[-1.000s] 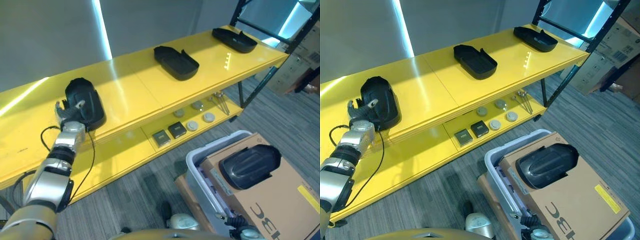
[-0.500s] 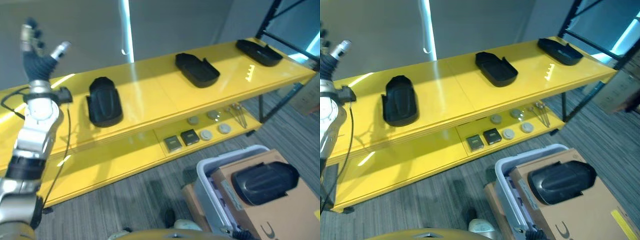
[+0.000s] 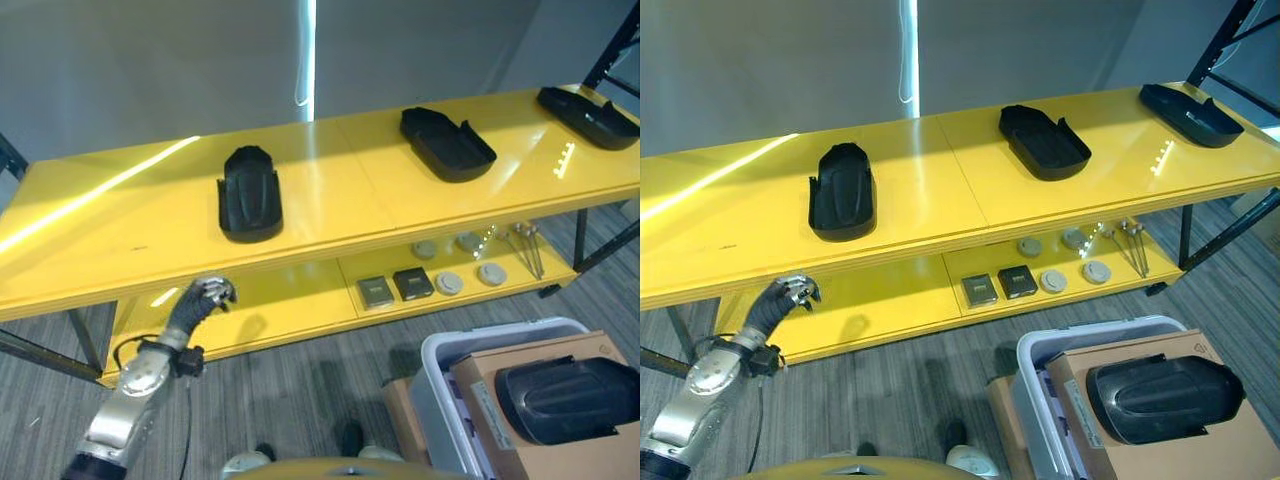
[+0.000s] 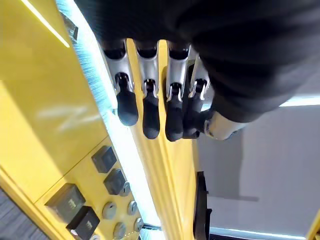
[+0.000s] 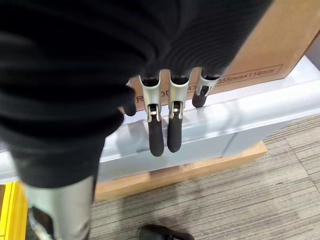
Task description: Move parts from the plastic box to the shelf.
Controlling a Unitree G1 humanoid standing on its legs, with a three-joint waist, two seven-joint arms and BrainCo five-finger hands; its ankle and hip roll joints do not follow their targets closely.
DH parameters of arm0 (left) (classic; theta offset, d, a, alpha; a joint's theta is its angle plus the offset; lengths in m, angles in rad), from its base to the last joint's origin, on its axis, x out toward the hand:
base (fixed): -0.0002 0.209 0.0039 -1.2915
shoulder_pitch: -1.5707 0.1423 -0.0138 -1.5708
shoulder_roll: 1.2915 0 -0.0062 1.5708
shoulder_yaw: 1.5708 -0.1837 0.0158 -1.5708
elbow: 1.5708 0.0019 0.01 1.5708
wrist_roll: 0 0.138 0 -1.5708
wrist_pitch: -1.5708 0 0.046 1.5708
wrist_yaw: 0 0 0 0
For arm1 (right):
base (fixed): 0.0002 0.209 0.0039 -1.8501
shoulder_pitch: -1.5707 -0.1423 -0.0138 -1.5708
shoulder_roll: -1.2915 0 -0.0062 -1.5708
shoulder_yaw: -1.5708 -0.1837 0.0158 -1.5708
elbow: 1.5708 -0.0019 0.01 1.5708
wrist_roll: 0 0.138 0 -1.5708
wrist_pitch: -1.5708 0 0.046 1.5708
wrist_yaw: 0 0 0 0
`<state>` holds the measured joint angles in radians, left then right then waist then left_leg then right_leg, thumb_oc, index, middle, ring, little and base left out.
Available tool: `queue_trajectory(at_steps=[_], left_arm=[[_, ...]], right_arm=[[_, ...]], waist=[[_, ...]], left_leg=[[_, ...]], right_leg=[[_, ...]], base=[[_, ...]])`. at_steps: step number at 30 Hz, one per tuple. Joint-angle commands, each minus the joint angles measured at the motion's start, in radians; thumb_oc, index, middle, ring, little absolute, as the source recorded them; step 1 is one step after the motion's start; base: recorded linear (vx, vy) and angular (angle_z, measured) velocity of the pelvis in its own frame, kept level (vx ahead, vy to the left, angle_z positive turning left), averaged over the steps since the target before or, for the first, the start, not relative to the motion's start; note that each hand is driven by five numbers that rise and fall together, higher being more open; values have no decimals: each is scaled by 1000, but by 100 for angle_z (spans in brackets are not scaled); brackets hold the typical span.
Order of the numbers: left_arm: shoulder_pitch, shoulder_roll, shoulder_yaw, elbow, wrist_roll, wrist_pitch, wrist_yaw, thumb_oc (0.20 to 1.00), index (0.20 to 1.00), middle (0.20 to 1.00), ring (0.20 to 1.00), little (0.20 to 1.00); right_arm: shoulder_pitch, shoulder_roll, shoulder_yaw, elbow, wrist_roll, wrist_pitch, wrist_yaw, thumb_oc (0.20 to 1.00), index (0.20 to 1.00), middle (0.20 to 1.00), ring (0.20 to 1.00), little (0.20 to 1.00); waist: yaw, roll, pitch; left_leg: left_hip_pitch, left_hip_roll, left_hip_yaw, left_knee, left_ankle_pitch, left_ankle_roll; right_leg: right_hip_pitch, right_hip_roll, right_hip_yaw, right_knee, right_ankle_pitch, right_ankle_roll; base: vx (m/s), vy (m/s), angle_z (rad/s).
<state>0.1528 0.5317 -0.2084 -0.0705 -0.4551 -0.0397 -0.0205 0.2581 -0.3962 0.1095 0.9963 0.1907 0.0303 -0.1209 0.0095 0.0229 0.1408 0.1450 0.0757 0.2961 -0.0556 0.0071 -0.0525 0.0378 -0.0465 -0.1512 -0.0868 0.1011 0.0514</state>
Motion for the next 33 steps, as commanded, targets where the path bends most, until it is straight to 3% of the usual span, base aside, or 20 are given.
queue_trajectory(at_steps=[1, 6, 12, 22, 33], left_arm=[[-108, 22, 28, -25, 7, -190, 64, 200, 200, 200, 200, 200], [-173, 10, -9, -9, 13, -228, 137, 200, 200, 200, 200, 200], [-306, -30, -45, 60, 55, -211, 262, 200, 200, 200, 200, 200], [-417, -86, -66, 204, 49, -169, 333, 200, 200, 200, 200, 200], [-409, -112, -45, 315, 68, -199, 385, 200, 200, 200, 200, 200]], right_arm=[[-11, 64, 69, 10, 32, -1, 22, 1000, 1000, 1000, 1000, 1000], [-16, 60, 90, 32, 21, -14, 29, 1000, 1000, 1000, 1000, 1000], [-21, 61, 108, 35, -6, -8, 34, 1000, 1000, 1000, 1000, 1000], [-24, 47, 109, 22, -37, 7, 52, 1000, 1000, 1000, 1000, 1000], [-17, 45, 98, 20, -34, 23, 65, 1000, 1000, 1000, 1000, 1000]], waist=[[-41, -9, 6], [-61, -15, 10], [-101, -21, 4], [-144, -22, 10], [-150, -23, 19]], left_leg=[[-101, 21, -26, 88, -53, 12], [-89, 29, -8, 86, -55, 10], [-80, 39, 20, 87, -57, 7], [-83, 52, 52, 103, -63, 5], [-88, 59, 57, 115, -64, 4]], right_leg=[[16, -61, -29, 78, -119, 78], [17, -60, -19, 77, -115, 82], [9, -56, 4, 81, -112, 86], [-11, -51, 34, 91, -113, 86], [-16, -51, 38, 101, -119, 79]], base=[[0, 0, 0], [0, 0, 0], [9, -19, -4], [-3, -16, -10], [5, -2, -3]])
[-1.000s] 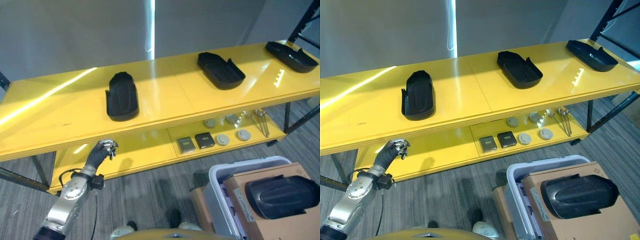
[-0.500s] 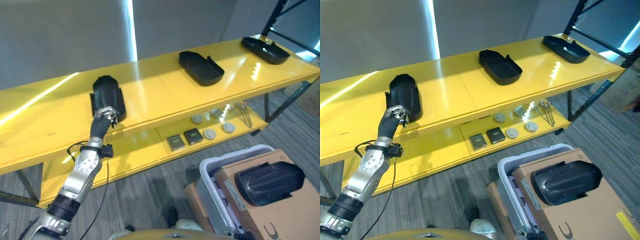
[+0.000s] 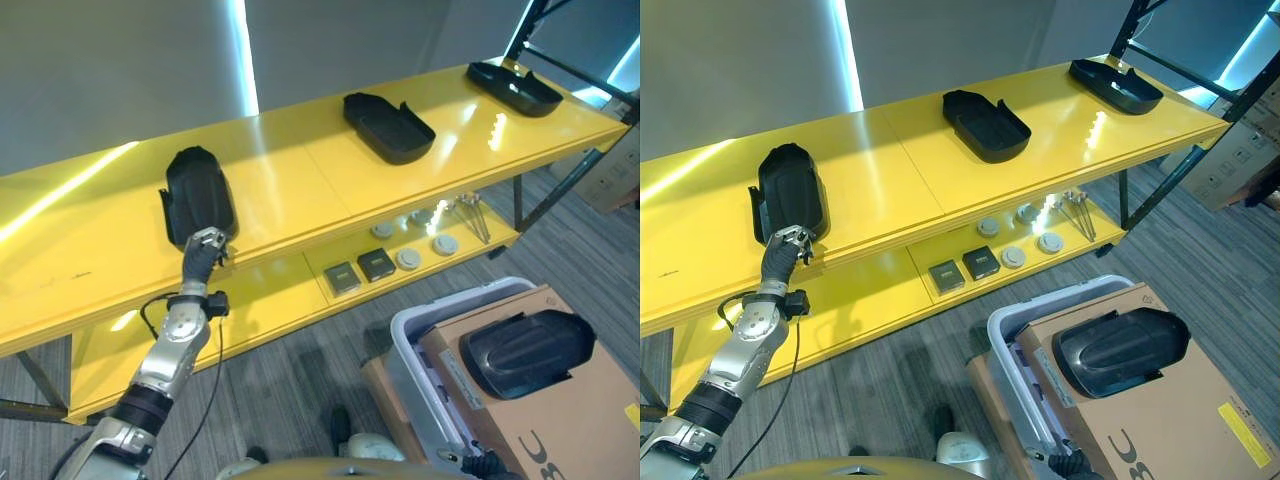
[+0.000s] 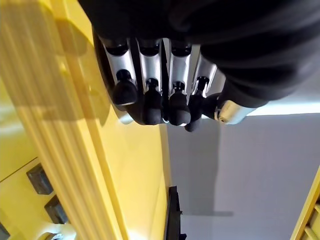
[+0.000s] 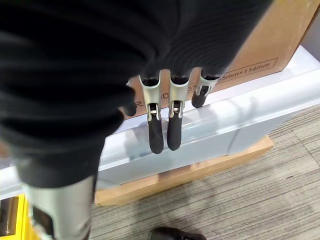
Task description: Move parts from the plastic box to the shelf.
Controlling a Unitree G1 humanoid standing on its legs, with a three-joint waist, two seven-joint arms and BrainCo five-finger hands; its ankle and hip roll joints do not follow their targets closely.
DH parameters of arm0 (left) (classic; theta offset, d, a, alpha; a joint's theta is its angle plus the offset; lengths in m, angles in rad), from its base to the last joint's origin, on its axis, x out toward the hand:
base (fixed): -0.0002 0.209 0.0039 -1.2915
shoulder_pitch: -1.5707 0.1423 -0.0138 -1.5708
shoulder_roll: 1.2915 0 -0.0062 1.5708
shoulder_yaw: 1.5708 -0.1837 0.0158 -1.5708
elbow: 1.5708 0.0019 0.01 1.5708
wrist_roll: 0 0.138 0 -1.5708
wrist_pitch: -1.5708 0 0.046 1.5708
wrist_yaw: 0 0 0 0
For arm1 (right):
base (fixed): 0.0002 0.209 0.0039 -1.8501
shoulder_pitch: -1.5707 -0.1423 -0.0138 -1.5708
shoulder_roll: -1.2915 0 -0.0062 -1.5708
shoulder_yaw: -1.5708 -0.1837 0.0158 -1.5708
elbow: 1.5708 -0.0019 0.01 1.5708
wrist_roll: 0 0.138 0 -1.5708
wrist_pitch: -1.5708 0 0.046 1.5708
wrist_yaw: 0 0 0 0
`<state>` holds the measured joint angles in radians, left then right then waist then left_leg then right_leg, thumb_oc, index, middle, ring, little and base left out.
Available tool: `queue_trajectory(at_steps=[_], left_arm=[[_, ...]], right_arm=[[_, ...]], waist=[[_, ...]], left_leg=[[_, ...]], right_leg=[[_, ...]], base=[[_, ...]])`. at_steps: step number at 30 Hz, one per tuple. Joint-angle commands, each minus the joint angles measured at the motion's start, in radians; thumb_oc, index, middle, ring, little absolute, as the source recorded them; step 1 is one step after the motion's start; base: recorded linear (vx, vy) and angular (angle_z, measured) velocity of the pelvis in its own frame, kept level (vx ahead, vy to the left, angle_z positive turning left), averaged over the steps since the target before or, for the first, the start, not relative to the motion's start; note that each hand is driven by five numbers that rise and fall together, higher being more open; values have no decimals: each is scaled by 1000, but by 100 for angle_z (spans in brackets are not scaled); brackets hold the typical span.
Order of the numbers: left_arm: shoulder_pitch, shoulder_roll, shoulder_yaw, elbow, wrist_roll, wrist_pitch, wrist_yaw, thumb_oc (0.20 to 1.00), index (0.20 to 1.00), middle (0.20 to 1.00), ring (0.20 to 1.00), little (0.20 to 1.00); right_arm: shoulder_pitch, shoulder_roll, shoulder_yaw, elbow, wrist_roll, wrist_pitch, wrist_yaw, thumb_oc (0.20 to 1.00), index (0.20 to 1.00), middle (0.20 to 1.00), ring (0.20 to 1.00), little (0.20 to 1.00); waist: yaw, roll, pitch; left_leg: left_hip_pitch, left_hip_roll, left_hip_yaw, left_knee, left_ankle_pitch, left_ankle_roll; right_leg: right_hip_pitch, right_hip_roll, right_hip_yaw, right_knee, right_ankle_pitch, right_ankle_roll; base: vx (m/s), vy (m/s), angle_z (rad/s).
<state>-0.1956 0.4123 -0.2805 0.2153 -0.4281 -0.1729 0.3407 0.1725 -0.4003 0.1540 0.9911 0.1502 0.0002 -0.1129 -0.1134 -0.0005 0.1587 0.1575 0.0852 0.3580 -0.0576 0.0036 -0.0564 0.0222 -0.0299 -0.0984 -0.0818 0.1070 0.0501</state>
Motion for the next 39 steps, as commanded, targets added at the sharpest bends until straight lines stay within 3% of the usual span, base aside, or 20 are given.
queue_trajectory(at_steps=[1, 11, 39], left_arm=[[-64, 9, 31, 36, 45, -68, 26, 200, 200, 200, 200, 200], [-97, 20, 48, 106, 53, -73, 34, 200, 200, 200, 200, 200], [-299, 19, 67, 417, 43, -68, 121, 200, 200, 200, 200, 200]], right_arm=[[70, 48, 53, 25, 8, 56, 61, 1000, 1000, 1000, 1000, 1000], [74, 61, 42, 53, 61, 92, 81, 1000, 1000, 1000, 1000, 1000], [67, 38, 59, 116, 13, 59, 108, 1000, 1000, 1000, 1000, 1000]], waist=[[-28, 1, 2], [-37, 5, -9], [-96, 7, -19]], left_leg=[[-100, 50, -3, 117, -60, 8], [-84, 48, 4, 108, -59, 5], [-69, 58, 20, 123, -79, 2]], right_leg=[[0, -68, -16, 96, -125, 80], [13, -69, -15, 91, -128, 81], [17, -59, 20, 100, -151, 86]], base=[[0, 0, 0], [4, 1, 0], [25, 1, -3]])
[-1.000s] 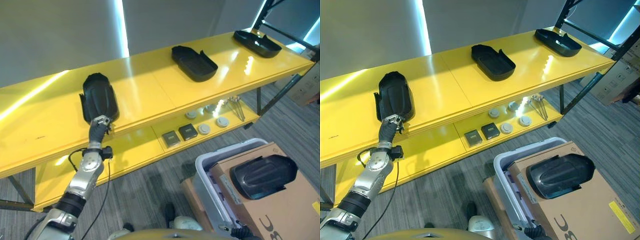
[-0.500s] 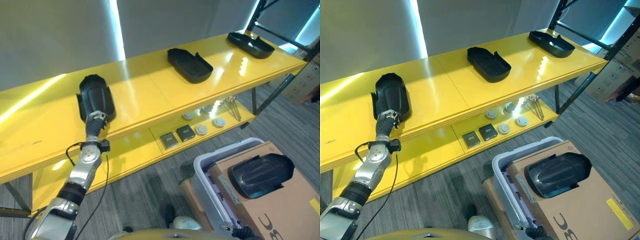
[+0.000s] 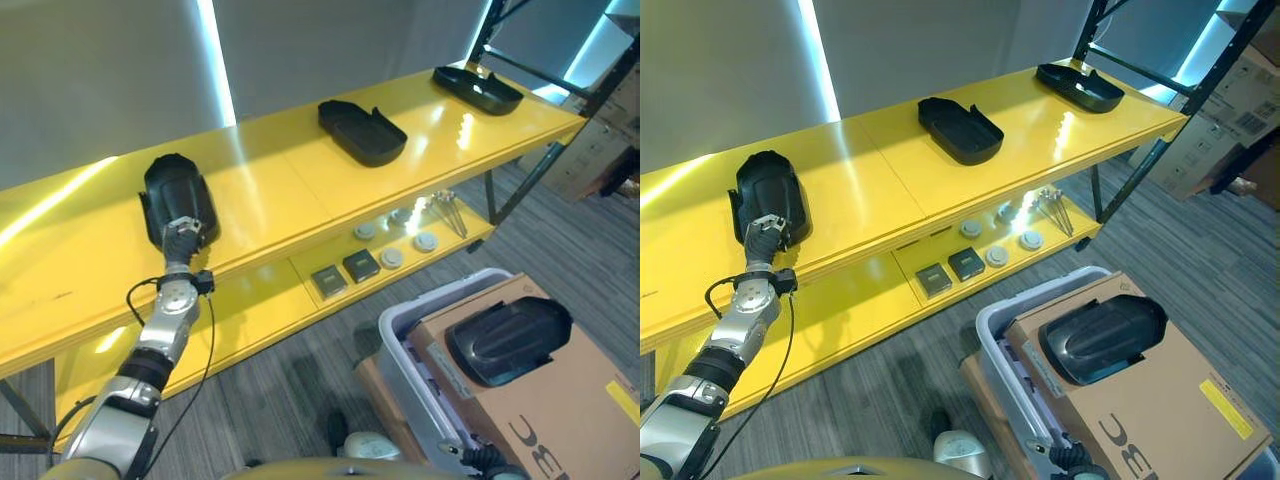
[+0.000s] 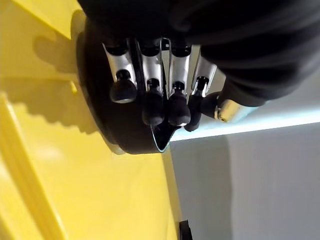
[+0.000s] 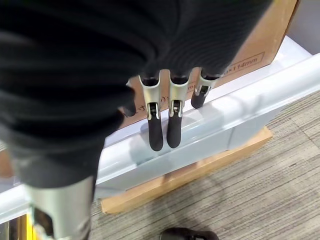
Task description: Move parts from the plastic box to the shelf.
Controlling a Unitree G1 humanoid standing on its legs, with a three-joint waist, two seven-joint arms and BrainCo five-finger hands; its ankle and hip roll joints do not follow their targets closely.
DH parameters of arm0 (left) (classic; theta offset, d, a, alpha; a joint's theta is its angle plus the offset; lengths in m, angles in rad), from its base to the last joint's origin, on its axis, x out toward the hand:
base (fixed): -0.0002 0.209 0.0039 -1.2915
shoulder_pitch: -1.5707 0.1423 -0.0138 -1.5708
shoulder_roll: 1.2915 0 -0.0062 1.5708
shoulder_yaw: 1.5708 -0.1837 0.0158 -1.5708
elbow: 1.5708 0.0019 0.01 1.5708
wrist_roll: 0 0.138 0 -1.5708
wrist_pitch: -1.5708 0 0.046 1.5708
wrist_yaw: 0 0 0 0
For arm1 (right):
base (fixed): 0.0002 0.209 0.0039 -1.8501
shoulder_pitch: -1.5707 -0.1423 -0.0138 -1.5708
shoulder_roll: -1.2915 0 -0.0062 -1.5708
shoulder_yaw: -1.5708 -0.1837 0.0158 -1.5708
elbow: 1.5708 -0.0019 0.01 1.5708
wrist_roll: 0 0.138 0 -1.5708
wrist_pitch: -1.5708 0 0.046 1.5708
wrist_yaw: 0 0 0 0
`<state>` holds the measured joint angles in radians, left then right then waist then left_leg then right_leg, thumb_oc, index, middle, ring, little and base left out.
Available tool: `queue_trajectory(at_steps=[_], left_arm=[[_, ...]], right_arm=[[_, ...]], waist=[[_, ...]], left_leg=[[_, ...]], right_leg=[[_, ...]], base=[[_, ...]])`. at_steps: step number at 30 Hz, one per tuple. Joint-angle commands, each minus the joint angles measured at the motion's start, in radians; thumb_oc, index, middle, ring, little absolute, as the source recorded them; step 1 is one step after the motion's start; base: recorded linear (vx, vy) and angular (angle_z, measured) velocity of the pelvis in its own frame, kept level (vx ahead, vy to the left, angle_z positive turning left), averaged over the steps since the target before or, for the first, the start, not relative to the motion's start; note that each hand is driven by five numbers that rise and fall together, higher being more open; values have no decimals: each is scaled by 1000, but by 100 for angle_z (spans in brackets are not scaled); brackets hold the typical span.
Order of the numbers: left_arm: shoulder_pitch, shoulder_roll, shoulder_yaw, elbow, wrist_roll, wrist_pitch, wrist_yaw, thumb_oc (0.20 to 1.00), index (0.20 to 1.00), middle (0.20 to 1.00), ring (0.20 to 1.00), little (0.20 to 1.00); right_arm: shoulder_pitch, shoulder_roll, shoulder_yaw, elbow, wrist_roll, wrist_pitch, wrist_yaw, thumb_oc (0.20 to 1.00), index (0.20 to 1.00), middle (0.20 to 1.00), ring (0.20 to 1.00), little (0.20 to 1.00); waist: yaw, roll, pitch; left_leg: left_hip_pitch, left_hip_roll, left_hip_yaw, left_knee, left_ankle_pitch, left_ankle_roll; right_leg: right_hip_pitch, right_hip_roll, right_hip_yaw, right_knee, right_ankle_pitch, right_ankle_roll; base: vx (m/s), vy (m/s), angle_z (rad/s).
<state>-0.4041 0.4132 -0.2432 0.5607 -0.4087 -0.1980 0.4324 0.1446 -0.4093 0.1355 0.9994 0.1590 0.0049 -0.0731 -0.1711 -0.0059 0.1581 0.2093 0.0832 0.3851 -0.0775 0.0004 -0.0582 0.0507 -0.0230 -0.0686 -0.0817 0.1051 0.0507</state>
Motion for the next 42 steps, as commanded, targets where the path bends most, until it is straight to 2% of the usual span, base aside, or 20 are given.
queue_trajectory(at_steps=[1, 12, 19, 20, 21, 22, 28, 29, 32, 34, 37, 42], left_arm=[[-92, 18, 31, 76, 23, -41, 32, 200, 200, 200, 200, 200], [-113, 11, 45, 153, 16, -50, 22, 200, 200, 200, 200, 200], [-97, 10, 19, 71, 9, -95, -51, 200, 200, 200, 200, 200], [-95, 10, 17, 65, 6, -102, -62, 307, 307, 307, 307, 307], [-87, 10, 11, 35, 7, -103, -73, 818, 818, 818, 818, 818], [-66, 16, -1, -62, -6, -96, -115, 1000, 1000, 1000, 1000, 1000], [23, 30, -16, -369, -78, -32, -234, 1000, 1000, 1000, 1000, 1000], [59, 33, -11, -467, -107, 1, -271, 1000, 1000, 1000, 1000, 1000], [113, 48, -4, -597, -145, 12, -339, 1000, 1000, 1000, 1000, 1000], [168, 60, 18, -711, -197, -2, -394, 1000, 1000, 1000, 1000, 1000], [214, 79, 60, -782, -169, -45, -361, 1000, 1000, 1000, 1000, 1000], [263, 97, 119, -826, -170, -49, -342, 1000, 1000, 1000, 1000, 1000]], right_arm=[[95, 46, 77, 106, 2, 55, 69, 1000, 1000, 1000, 1000, 1000], [90, 44, 86, 114, -13, 51, 72, 1000, 1000, 1000, 1000, 1000], [82, 53, 78, 141, -13, 28, 73, 1000, 1000, 1000, 1000, 1000], [81, 54, 78, 143, -14, 26, 73, 1000, 1000, 1000, 1000, 1000], [80, 55, 77, 143, -14, 26, 72, 1000, 1000, 1000, 1000, 1000], [77, 58, 71, 142, -22, 25, 74, 1000, 1000, 1000, 1000, 1000], [67, 72, 54, 146, -21, 31, 69, 1000, 1000, 1000, 1000, 1000], [65, 76, 49, 147, -15, 33, 65, 1000, 1000, 1000, 1000, 1000], [61, 84, 38, 158, -11, 32, 67, 1000, 1000, 1000, 1000, 1000], [56, 94, 34, 169, -5, 28, 62, 1000, 1000, 1000, 1000, 1000], [47, 104, 37, 180, -22, 2, 32, 1000, 1000, 1000, 1000, 1000], [21, 105, 37, 169, 64, -76, -13, 1000, 1000, 1000, 1000, 1000]], waist=[[-38, 12, -19], [-41, 10, -16], [-27, 11, -15], [-26, 11, -15], [-23, 11, -14], [-10, 10, -15], [25, 17, -14], [37, 19, -14], [57, 24, -15], [80, 28, -18], [104, 30, -28], [133, 29, -35]], left_leg=[[-122, 61, -6, 144, -76, 3], [-123, 61, -7, 146, -73, 1], [-121, 57, -12, 140, -74, 3], [-120, 56, -13, 139, -74, 4], [-120, 56, -14, 138, -74, 3], [-129, 57, -7, 133, -57, 8], [-127, 47, -30, 123, -57, 8], [-127, 44, -38, 119, -57, 9], [-128, 38, -53, 111, -56, 9], [-129, 30, -70, 104, -53, 9], [-132, 25, -83, 95, -47, 8], [-131, 26, -101, 94, -40, 4]], right_leg=[[-12, -65, -9, 100, -149, 85], [-10, -65, -6, 96, -147, 87], [-6, -67, -13, 93, -146, 86], [-6, -68, -14, 92, -146, 86], [-5, -68, -16, 92, -146, 86], [-14, -66, -18, 89, -133, 77], [2, -70, -39, 77, -130, 73], [6, -72, -47, 74, -129, 73], [12, -75, -60, 69, -128, 73], [21, -79, -75, 64, -128, 74], [25, -80, -88, 56, -122, 73], [35, -81, -101, 51, -118, 69]], base=[[7, 2, -4], [0, 0, 0], [0, 0, 0], [0, 0, 0], [-79, -25, 2], [-82, -23, -1], [-31, 3, 1], [-50, 16, 3], [-49, 14, 15], [-82, 14, 18], [-66, -1, 16], [-54, -23, 14]])
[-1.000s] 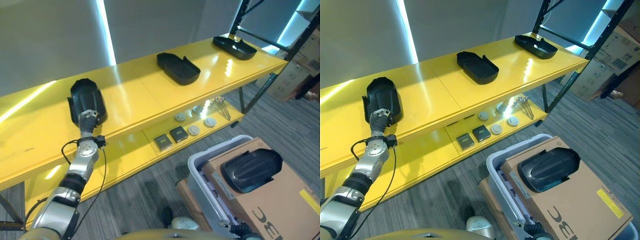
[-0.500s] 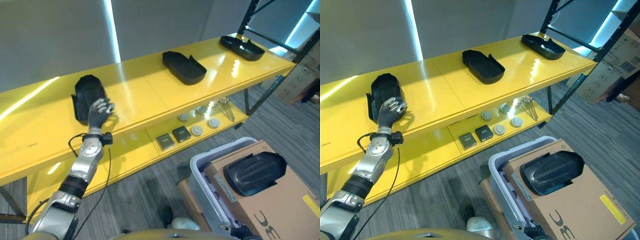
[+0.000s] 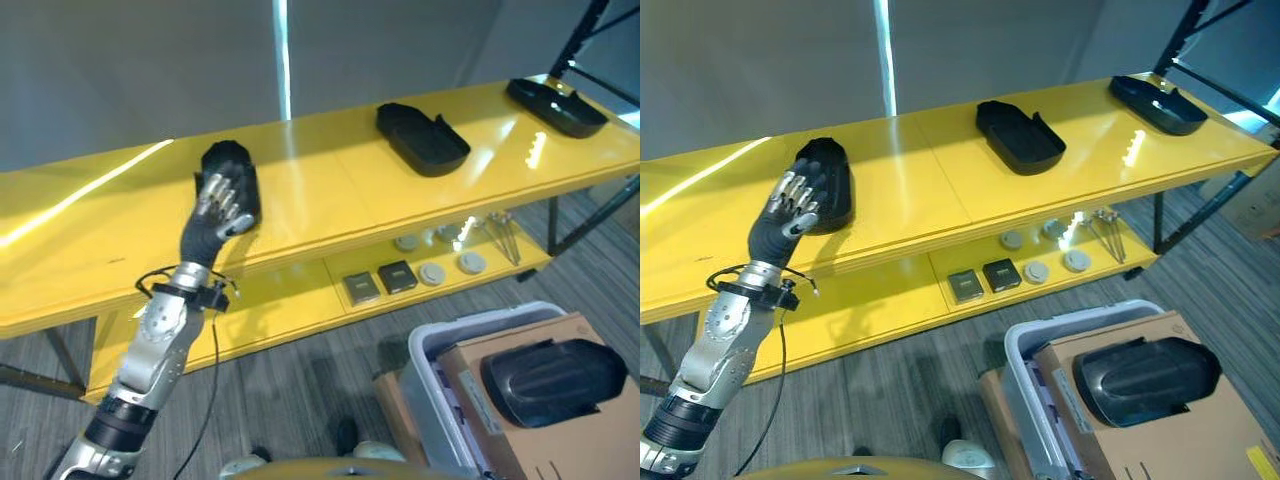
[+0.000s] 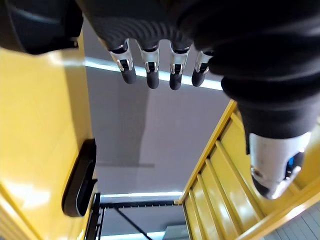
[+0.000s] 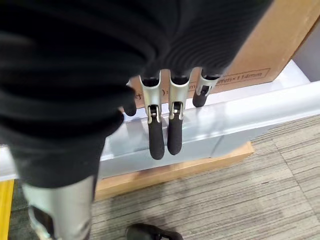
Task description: Move parts from the plastic box to the shelf.
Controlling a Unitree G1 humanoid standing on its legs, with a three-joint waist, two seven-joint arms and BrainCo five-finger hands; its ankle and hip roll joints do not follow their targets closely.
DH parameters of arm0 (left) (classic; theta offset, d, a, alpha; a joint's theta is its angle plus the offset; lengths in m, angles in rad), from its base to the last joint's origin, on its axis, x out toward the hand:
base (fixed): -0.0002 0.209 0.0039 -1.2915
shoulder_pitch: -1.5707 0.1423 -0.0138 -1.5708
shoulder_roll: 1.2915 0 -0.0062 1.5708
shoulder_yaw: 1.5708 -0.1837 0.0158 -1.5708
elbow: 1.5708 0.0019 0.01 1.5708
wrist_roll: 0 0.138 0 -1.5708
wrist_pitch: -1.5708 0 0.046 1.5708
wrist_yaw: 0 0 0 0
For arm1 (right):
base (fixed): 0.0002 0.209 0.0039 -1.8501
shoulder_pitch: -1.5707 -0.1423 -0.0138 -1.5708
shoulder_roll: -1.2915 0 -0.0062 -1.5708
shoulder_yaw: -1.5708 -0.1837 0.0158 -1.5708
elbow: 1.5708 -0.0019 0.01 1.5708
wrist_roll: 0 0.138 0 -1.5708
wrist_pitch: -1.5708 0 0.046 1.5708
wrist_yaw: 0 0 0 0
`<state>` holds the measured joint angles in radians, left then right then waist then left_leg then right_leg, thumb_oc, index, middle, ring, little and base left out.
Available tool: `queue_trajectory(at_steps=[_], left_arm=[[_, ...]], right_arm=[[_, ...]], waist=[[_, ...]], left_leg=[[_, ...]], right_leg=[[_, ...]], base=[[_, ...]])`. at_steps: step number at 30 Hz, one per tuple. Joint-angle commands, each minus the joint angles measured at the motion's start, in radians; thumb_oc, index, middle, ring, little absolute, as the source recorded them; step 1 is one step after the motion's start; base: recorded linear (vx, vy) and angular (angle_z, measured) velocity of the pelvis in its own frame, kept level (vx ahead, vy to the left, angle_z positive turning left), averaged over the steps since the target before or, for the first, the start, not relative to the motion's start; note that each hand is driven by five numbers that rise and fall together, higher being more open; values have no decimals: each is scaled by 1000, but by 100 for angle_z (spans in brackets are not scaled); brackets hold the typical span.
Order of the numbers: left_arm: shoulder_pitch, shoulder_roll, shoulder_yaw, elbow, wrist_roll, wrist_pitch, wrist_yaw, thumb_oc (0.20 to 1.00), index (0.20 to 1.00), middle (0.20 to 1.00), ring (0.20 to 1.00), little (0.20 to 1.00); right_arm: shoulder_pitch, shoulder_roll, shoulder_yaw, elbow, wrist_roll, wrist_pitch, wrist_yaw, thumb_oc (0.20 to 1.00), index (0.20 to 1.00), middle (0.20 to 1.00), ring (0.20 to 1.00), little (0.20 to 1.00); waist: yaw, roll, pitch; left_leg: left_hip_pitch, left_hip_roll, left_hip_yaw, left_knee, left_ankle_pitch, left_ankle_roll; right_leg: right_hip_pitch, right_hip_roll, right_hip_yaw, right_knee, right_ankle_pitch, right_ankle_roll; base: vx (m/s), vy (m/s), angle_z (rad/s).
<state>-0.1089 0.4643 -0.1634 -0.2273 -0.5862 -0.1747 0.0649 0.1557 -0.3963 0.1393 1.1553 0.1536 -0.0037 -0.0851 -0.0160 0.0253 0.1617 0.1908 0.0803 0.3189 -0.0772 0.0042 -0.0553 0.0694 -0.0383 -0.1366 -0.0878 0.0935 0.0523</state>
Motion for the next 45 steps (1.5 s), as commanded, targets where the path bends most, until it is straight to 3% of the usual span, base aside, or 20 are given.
queue_trajectory(at_steps=[1, 2, 5, 9, 10, 12, 17, 19, 20, 24, 26, 28, 30, 31, 33, 35, 37, 39, 41, 45], left_arm=[[-10, 55, 64, -46, 4, -61, 28, 1000, 1000, 1000, 1000, 1000], [-1, 56, 74, -46, -10, -50, 20, 1000, 1000, 1000, 1000, 1000], [33, 50, 105, -53, -14, -37, 13, 1000, 1000, 1000, 1000, 1000], [84, 30, 126, -48, -10, -63, -23, 1000, 1000, 1000, 1000, 1000], [87, 29, 126, -47, -11, -66, -28, 1000, 1000, 1000, 1000, 1000], [98, 29, 133, -47, -16, -80, -25, 1000, 1000, 1000, 1000, 1000], [103, 26, 149, -52, -36, -88, -22, 1000, 1000, 1000, 1000, 1000], [103, 20, 151, -63, -38, -90, -12, 1000, 1000, 1000, 1000, 1000], [124, 15, 170, -87, -31, -97, 21, 1000, 1000, 1000, 1000, 1000], [164, 11, 224, -123, -57, -78, -28, 1000, 1000, 1000, 1000, 1000], [156, 27, 237, -121, -62, -63, -41, 1000, 1000, 1000, 1000, 1000], [154, 33, 237, -118, -69, -57, -42, 1000, 1000, 1000, 1000, 1000], [130, 60, 230, -100, -92, -36, -34, 1000, 1000, 1000, 1000, 1000], [118, 72, 227, -92, -94, -34, -19, 1000, 1000, 1000, 1000, 1000], [120, 72, 232, -95, -95, -29, 5, 1000, 1000, 1000, 1000, 1000], [131, 63, 242, -116, -64, -23, 30, 1000, 1000, 1000, 1000, 1000], [135, 66, 247, -122, -58, -28, 44, 1000, 1000, 1000, 1000, 1000], [135, 72, 258, -119, -57, -43, 47, 1000, 1000, 1000, 1000, 1000], [131, 73, 269, -117, -44, -56, 75, 1000, 1000, 1000, 1000, 1000], [113, 87, 288, -106, -32, -81, 130, 1000, 1000, 1000, 1000, 1000]], right_arm=[[-9, 75, 33, -56, 133, -80, -14, 1000, 1000, 1000, 1000, 1000], [-20, 64, 32, -124, 179, -82, -26, 1000, 1000, 1000, 1000, 1000], [-28, 15, 25, -484, 264, 12, -91, 1000, 1000, 1000, 1000, 1000], [-12, -29, -46, -893, 310, 2, -122, 1000, 1000, 1000, 1000, 1000], [-11, -34, -52, -910, 311, -53, -127, 1000, 1000, 1000, 1000, 1000], [-22, -62, -98, -1054, 313, -22, -150, 1000, 1000, 1000, 1000, 1000], [-39, -121, -211, -1260, 298, -66, -252, 1000, 1000, 1000, 1000, 1000], [-49, -135, -243, -1298, 296, -77, -281, 1000, 1000, 1000, 1000, 1000], [-66, -164, -260, -1326, 300, -84, -268, 1000, 1000, 1000, 1000, 1000], [-93, -197, -267, -1354, 341, -77, -289, 1000, 1000, 1000, 1000, 1000], [-86, -193, -287, -1375, 351, -74, -293, 1000, 1000, 1000, 1000, 1000], [-75, -191, -297, -1385, 355, -69, -288, 1000, 1000, 1000, 1000, 1000], [-23, -169, -326, -1415, 380, -75, -279, 1000, 1000, 1000, 1000, 1000], [4, -146, -335, -1433, 396, -82, -266, 1000, 1000, 1000, 1000, 1000], [12, -128, -338, -1430, 380, -80, -230, 1000, 1000, 1000, 1000, 1000], [-19, -114, -310, -1415, 375, -82, -238, 1000, 1000, 1000, 1000, 1000], [-38, -108, -280, -1413, 358, -87, -255, 1000, 1000, 1000, 1000, 1000], [-51, -103, -255, -1424, 346, -88, -286, 1000, 1000, 1000, 1000, 1000], [-63, -101, -243, -1434, 341, -77, -286, 1000, 1000, 1000, 1000, 1000], [-67, -91, -220, -1431, 336, -83, -296, 1000, 1000, 1000, 1000, 1000]], waist=[[-12, -5, -40], [-9, -8, -43], [-14, -22, -48], [-34, -36, -56], [-37, -37, -55], [-47, -38, -62], [-71, -41, -68], [-71, -44, -66], [-50, -43, -59], [-11, -34, -56], [-26, -24, -50], [-28, -21, -47], [-62, -13, -24], [-73, -13, -4], [-62, -14, 14], [-22, -14, 43], [-1, -15, 52], [15, -15, 51], [26, -8, 42], [33, -23, 35]], left_leg=[[-108, 33, -40, 92, -38, -2], [-107, 36, -42, 91, -35, -3], [-105, 45, -43, 88, -24, -8], [-99, 57, -31, 81, -14, -10], [-96, 58, -30, 82, -15, -11], [-95, 64, -20, 77, -10, -14], [-110, 69, -21, 120, -27, -20], [-145, 65, -63, 190, -39, -20], [-192, 27, -211, 274, -31, -14], [-231, -72, -413, 325, -52, 24], [-212, -100, -415, 302, -121, 44], [-206, -101, -409, 298, -127, 45], [-185, -137, -385, 291, -175, 68], [-173, -157, -363, 288, -188, 75], [-156, -161, -322, 285, -195, 81], [-118, -153, -228, 268, -205, 86], [-103, -145, -161, 261, -213, 96], [-105, -142, -102, 256, -214, 113], [-116, -127, -54, 246, -199, 124], [-128, -104, -24, 243, -194, 112]], right_leg=[[24, -64, -37, 53, -103, 64], [24, -62, -39, 52, -102, 62], [22, -57, -44, 51, -95, 57], [15, -44, -41, 57, -97, 51], [18, -43, -41, 58, -99, 52], [14, -36, -36, 55, -99, 49], [1, -21, -5, 69, -105, 44], [-10, -18, 24, 83, -106, 38], [-27, -5, 105, 90, -102, 30], [-58, 7, 246, 105, -93, 35], [-78, -7, 292, 130, -94, 59], [-82, -10, 303, 137, -92, 66], [-114, -43, 343, 131, -38, 109], [-148, -71, 331, 120, 12, 135], [-166, -118, 257, 101, 37, 153], [-202, -199, 76, 84, 84, 175], [-218, -231, -13, 129, 101, 183], [-220, -249, -77, 215, 95, 179], [-200, -243, -133, 279, 37, 161], [-178, -235, -167, 219, 34, 156]], base=[[-66, -58, 21], [-73, -69, 13], [-78, -71, -6], [-67, -59, 1], [-35, -34, 5], [-27, -34, 1], [-23, -6, -8], [-66, 65, -37], [-90, 151, -91], [-105, 203, -165], [-133, 247, -177], [-91, 146, -156], [-242, 248, -79], [-255, 191, -70], [-197, 97, -140], [-202, 22, -212], [-183, -22, -134], [-201, -45, -143], [-142, -79, -91], [-28, -197, -66]])
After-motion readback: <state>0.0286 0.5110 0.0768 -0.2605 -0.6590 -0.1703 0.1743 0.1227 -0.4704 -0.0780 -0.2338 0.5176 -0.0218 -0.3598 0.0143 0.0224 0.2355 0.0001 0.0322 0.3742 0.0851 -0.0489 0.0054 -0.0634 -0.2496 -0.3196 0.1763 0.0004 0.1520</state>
